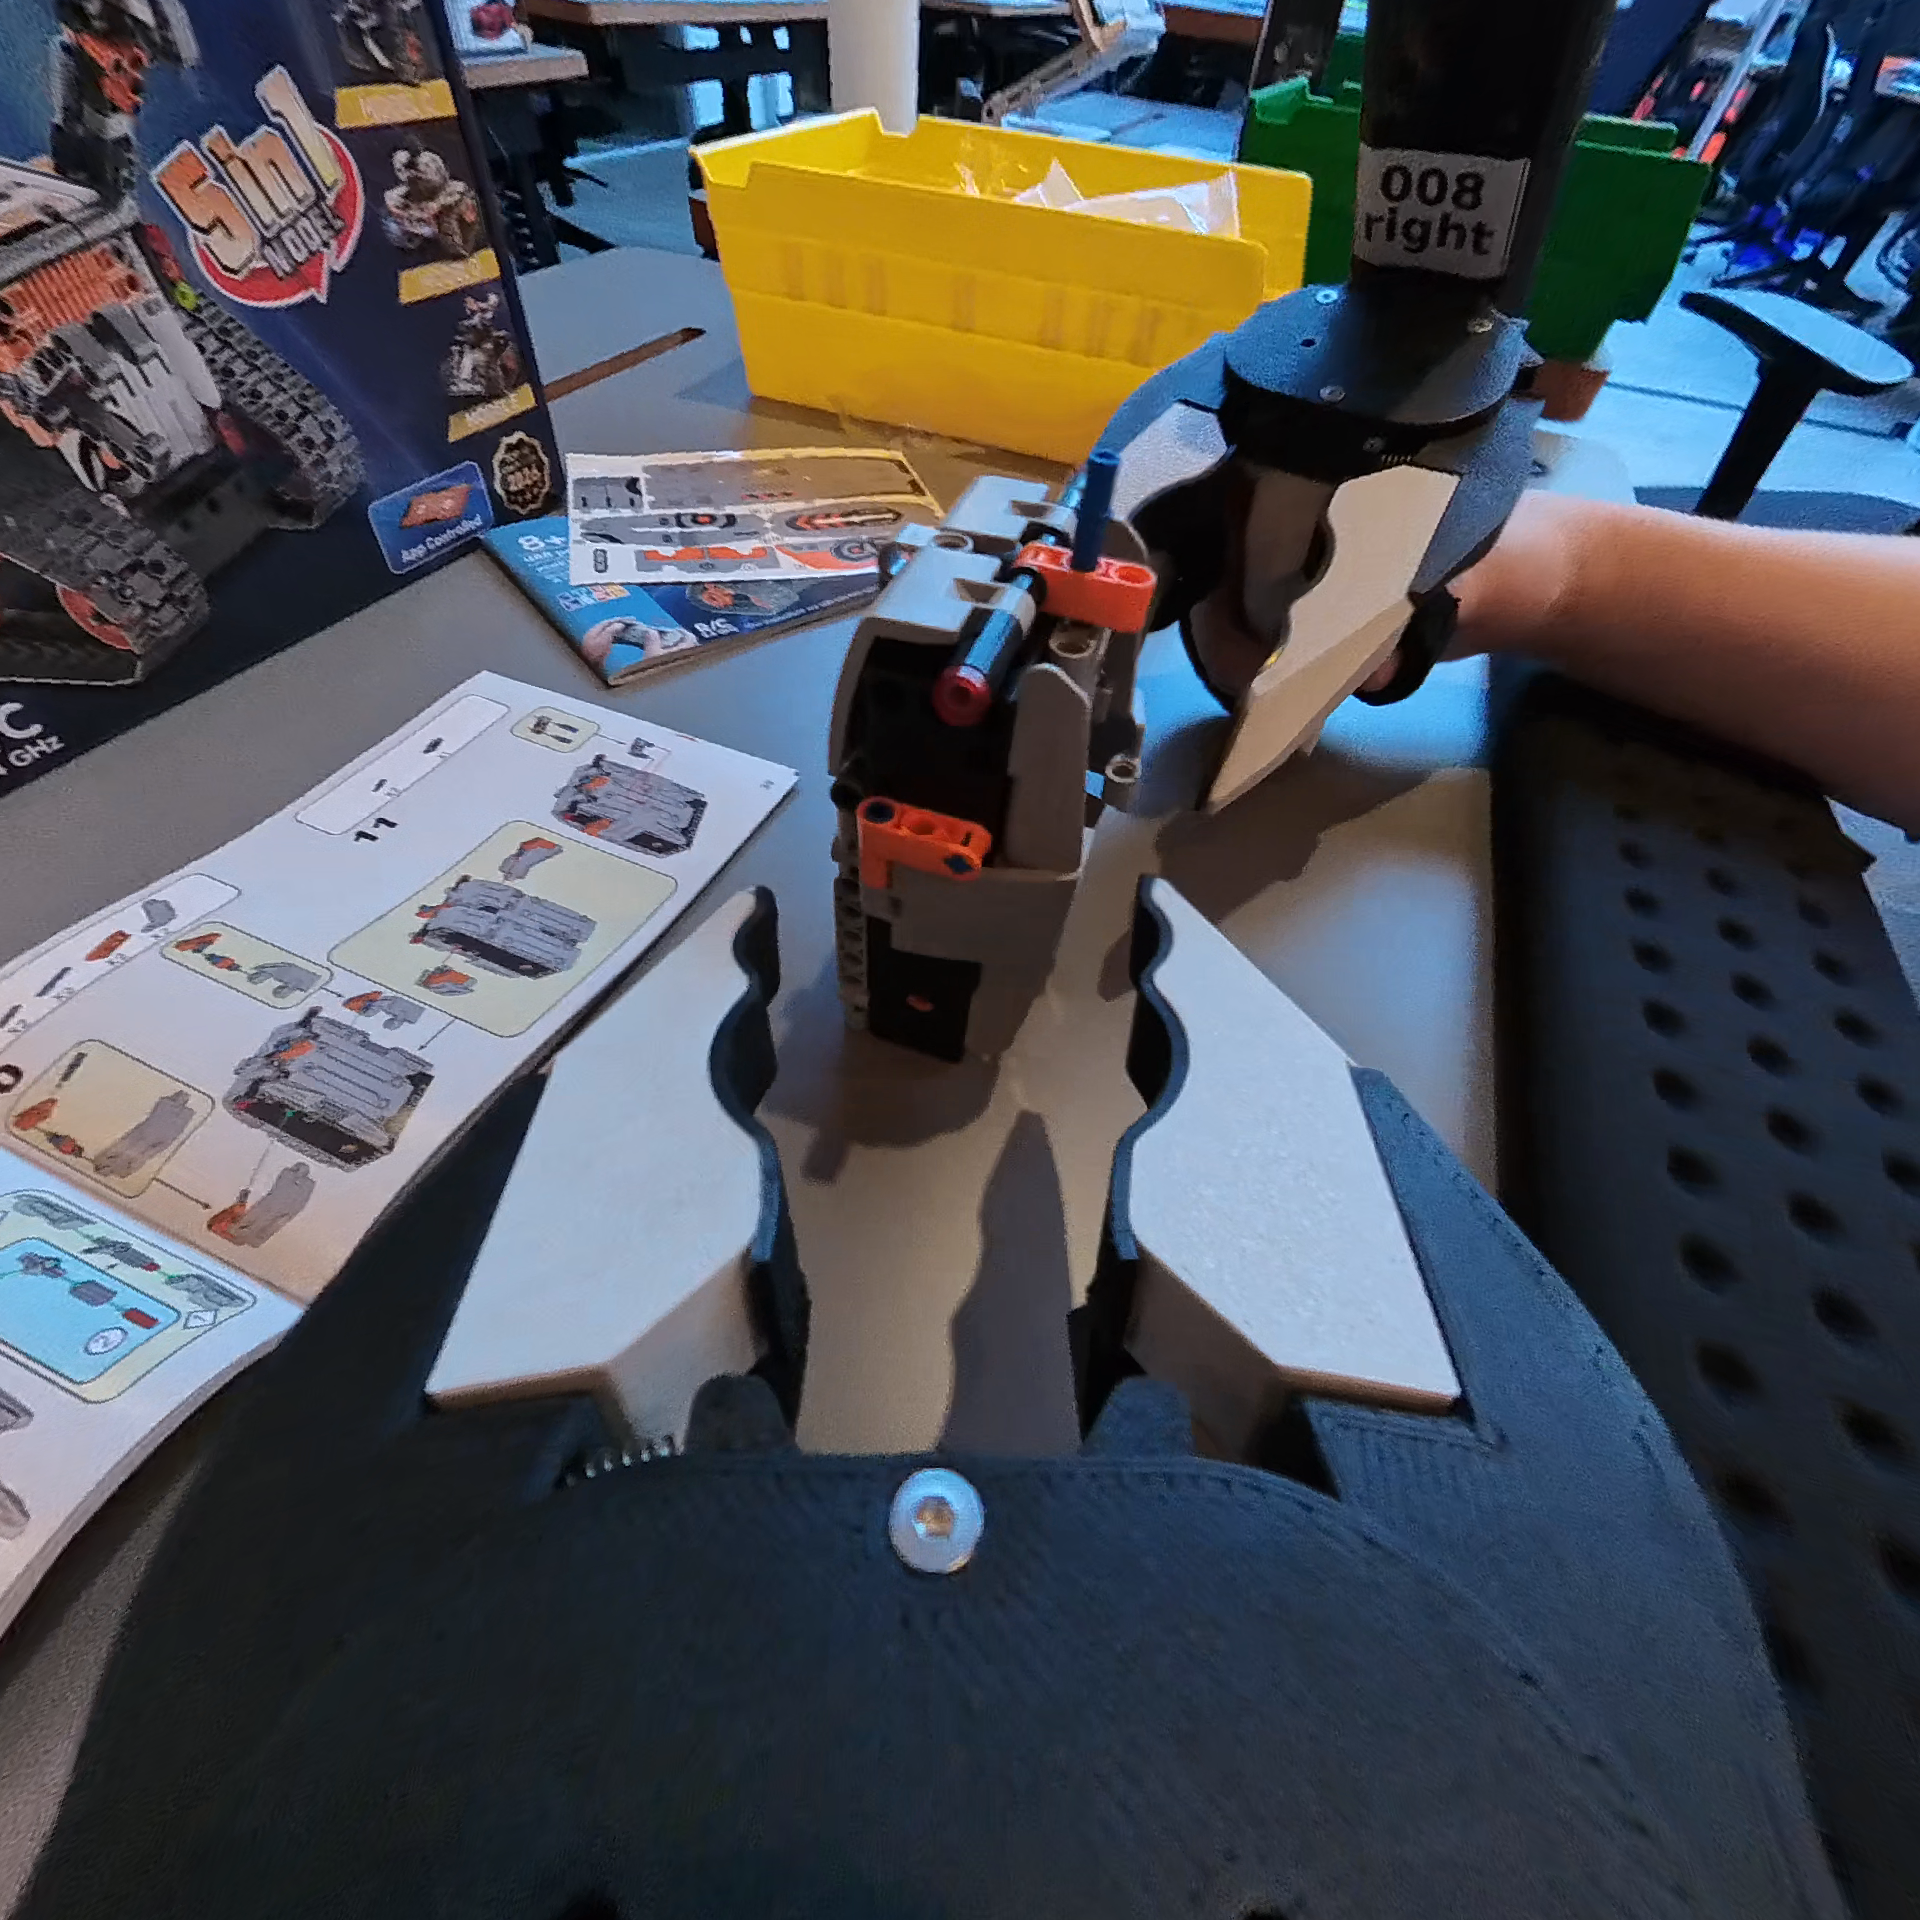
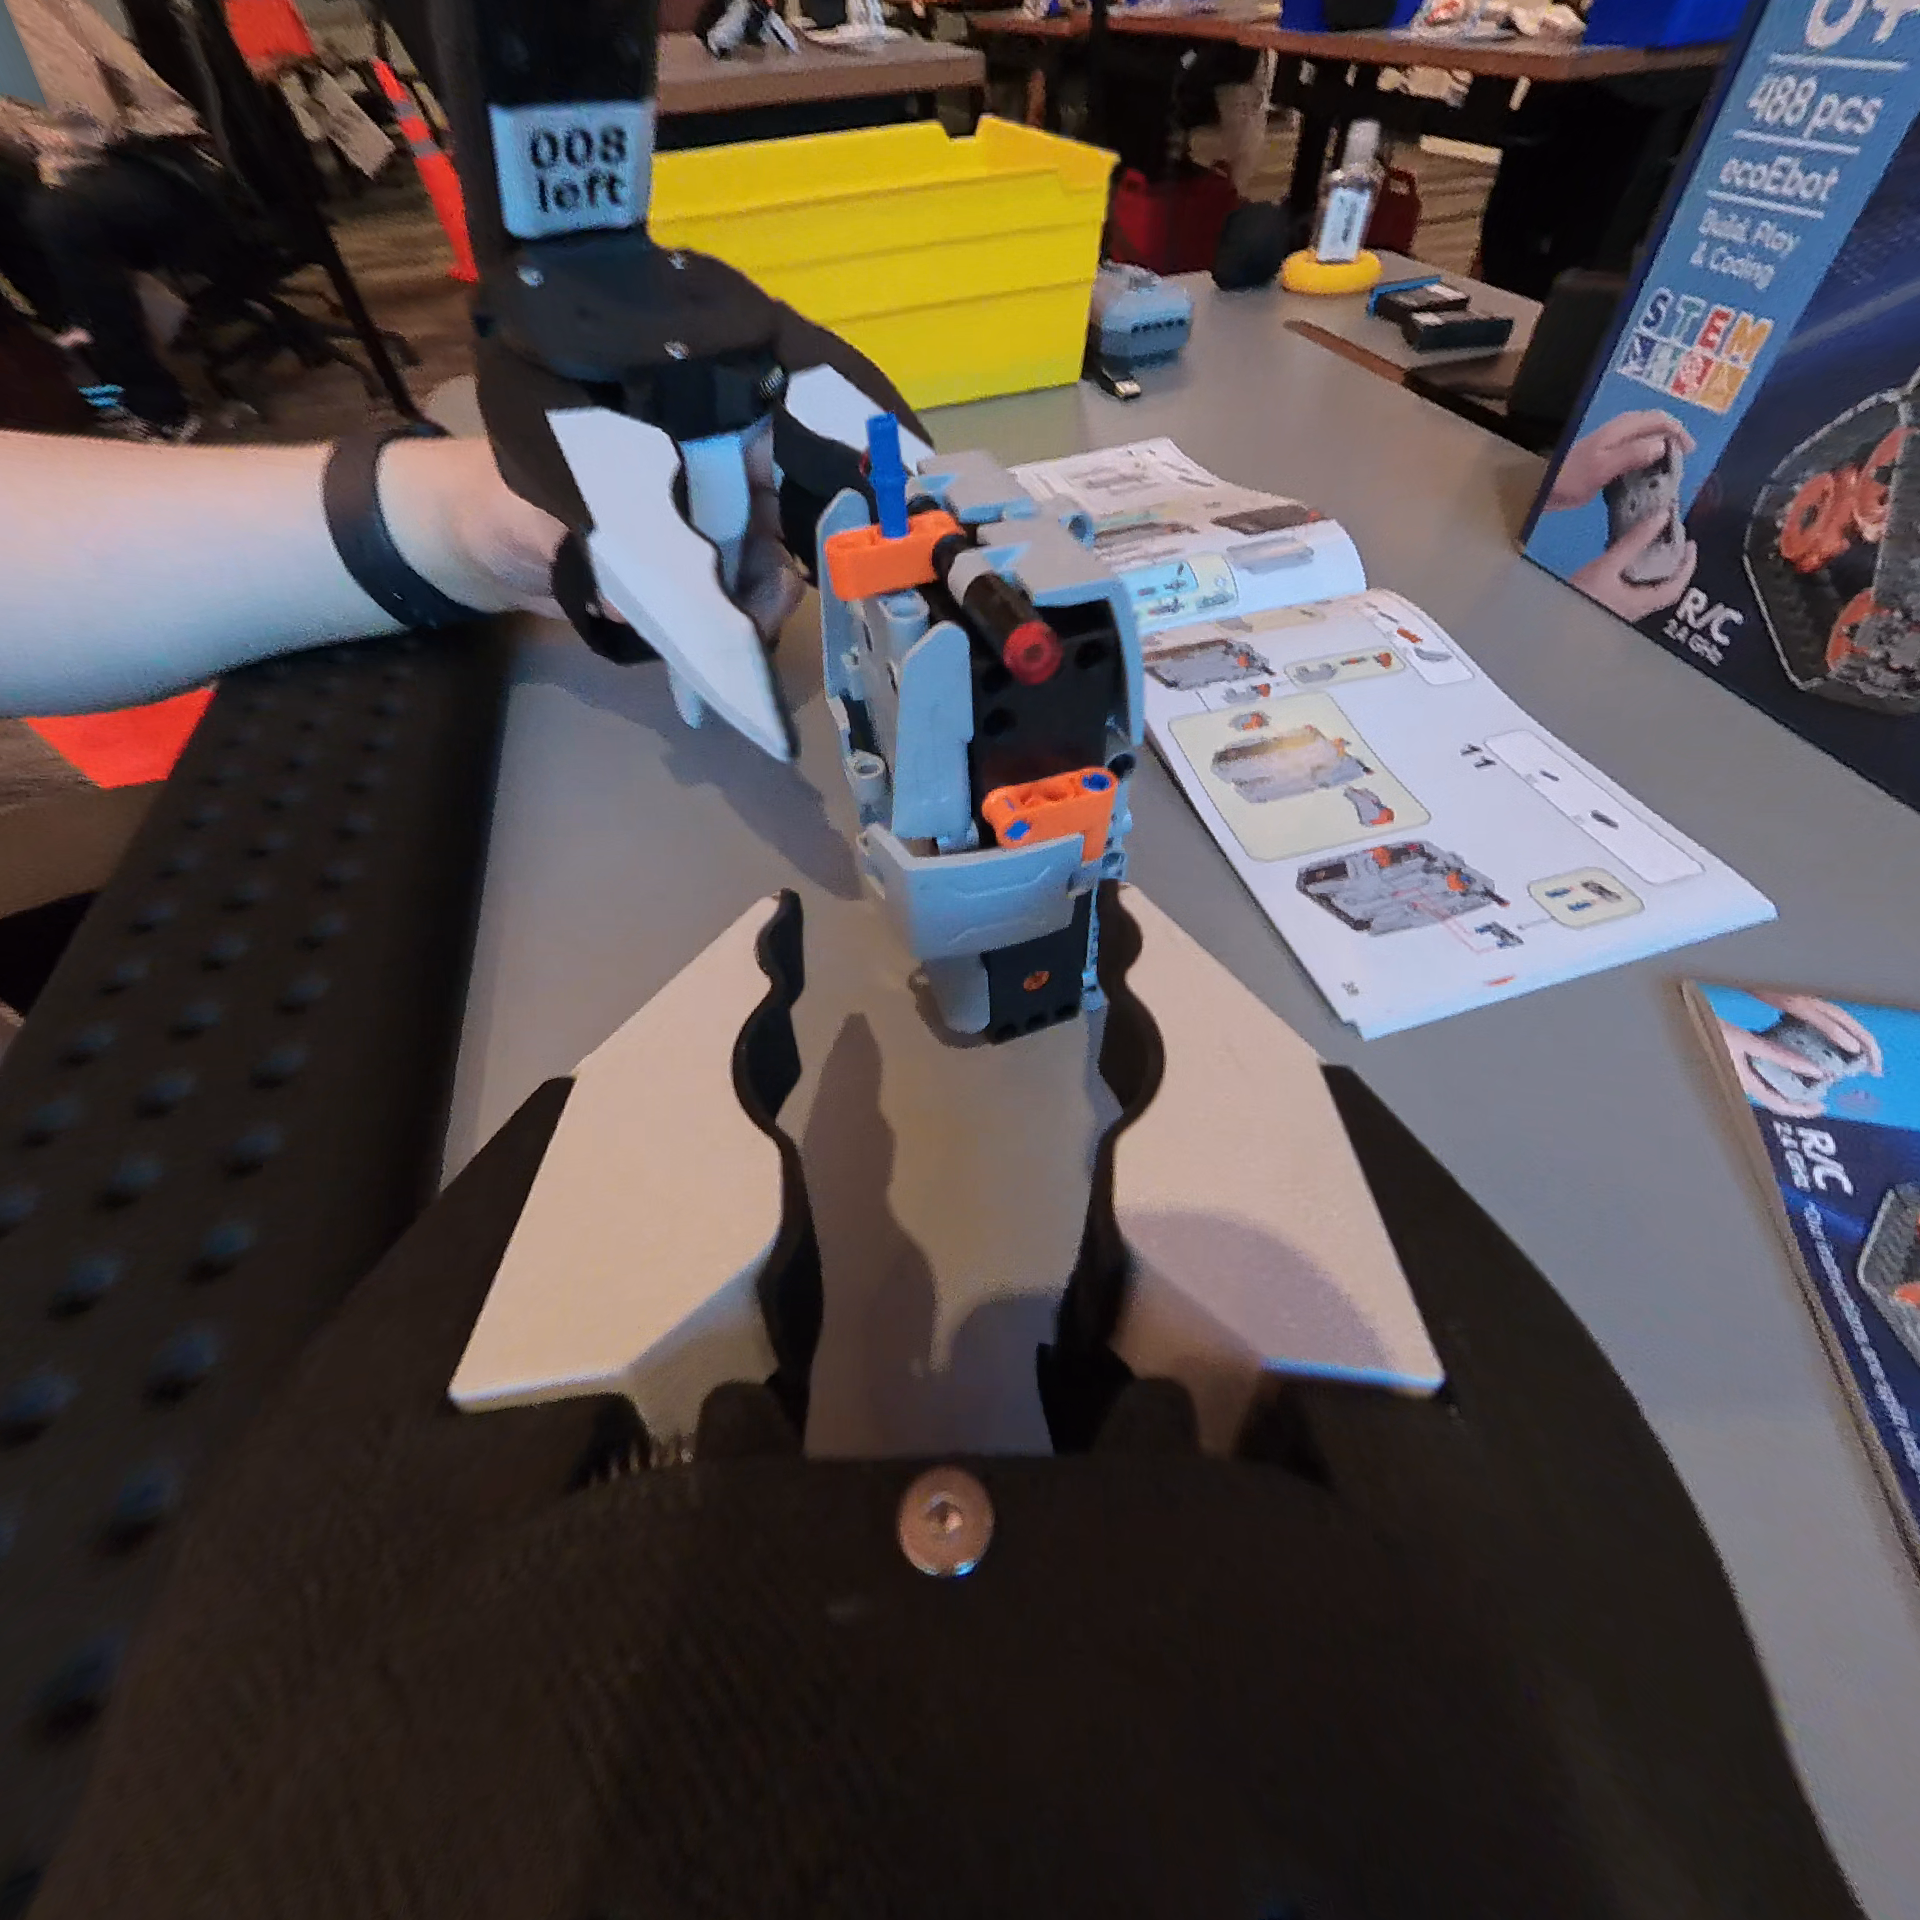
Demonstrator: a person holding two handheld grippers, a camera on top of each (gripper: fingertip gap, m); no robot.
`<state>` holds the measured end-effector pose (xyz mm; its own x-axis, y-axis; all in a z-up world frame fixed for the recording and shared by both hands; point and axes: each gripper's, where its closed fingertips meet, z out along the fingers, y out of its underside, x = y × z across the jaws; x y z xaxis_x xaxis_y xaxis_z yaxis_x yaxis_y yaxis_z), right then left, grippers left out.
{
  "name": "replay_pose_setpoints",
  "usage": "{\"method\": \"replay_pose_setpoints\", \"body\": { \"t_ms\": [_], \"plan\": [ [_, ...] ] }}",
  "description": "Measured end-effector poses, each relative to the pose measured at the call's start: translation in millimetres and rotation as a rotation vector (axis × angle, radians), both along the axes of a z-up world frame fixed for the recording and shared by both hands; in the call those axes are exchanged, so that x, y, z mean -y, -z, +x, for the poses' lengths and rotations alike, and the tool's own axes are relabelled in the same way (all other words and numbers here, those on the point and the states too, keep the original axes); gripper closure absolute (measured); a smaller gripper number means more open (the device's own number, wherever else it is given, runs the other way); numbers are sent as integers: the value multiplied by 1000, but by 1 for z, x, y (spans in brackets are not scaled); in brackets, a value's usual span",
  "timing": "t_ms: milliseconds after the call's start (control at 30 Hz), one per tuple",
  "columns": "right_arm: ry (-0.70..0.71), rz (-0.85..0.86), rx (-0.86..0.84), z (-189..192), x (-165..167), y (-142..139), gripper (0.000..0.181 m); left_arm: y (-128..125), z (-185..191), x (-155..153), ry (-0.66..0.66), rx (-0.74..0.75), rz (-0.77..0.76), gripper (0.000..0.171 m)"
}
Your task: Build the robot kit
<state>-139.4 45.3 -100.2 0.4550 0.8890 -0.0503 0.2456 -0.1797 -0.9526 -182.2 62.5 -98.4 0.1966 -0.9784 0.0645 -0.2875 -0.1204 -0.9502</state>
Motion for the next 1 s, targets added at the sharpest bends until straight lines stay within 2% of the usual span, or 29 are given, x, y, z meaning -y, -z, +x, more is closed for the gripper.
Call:
{"method": "replay_pose_setpoints", "body": {
  "t_ms": [67, 200, 233, 300, 367, 467, 700, 800, 933, 1000],
  "plan": [
    [-32, 12, -15, 0, -2, -3, 125, 2, 0, -5, -15, -7, 15, 113],
    [-89, 13, -34, -1, -4, -4, 130, -3, 0, 0, 38, 37, -21, 138],
    [-101, 9, -45, -3, -4, -5, 130, -6, -1, 1, 47, 61, -33, 135],
    [-112, 17, -46, -5, -4, -6, 132, -14, -2, -4, 38, 126, -58, 108],
    [-98, 28, -45, -5, -7, -6, 136, -22, -5, -11, 29, 183, -46, 100],
    [-93, 35, -65, -5, -7, -8, 136, -20, -6, -12, 54, 160, -5, 104],
    [-66, 44, -97, -2, -9, -13, 135, -13, 0, 1, 189, 115, -77, 101],
    [-64, 44, -94, -3, -9, -13, 133, -11, 1, 0, 217, 96, -63, 104],
    [-57, 49, -78, -5, -9, -11, 135, -7, 2, -4, 211, 62, -23, 110],
    [-60, 44, -70, -6, -9, -10, 139, -4, 2, -7, 197, 45, -9, 121]
  ]
}}
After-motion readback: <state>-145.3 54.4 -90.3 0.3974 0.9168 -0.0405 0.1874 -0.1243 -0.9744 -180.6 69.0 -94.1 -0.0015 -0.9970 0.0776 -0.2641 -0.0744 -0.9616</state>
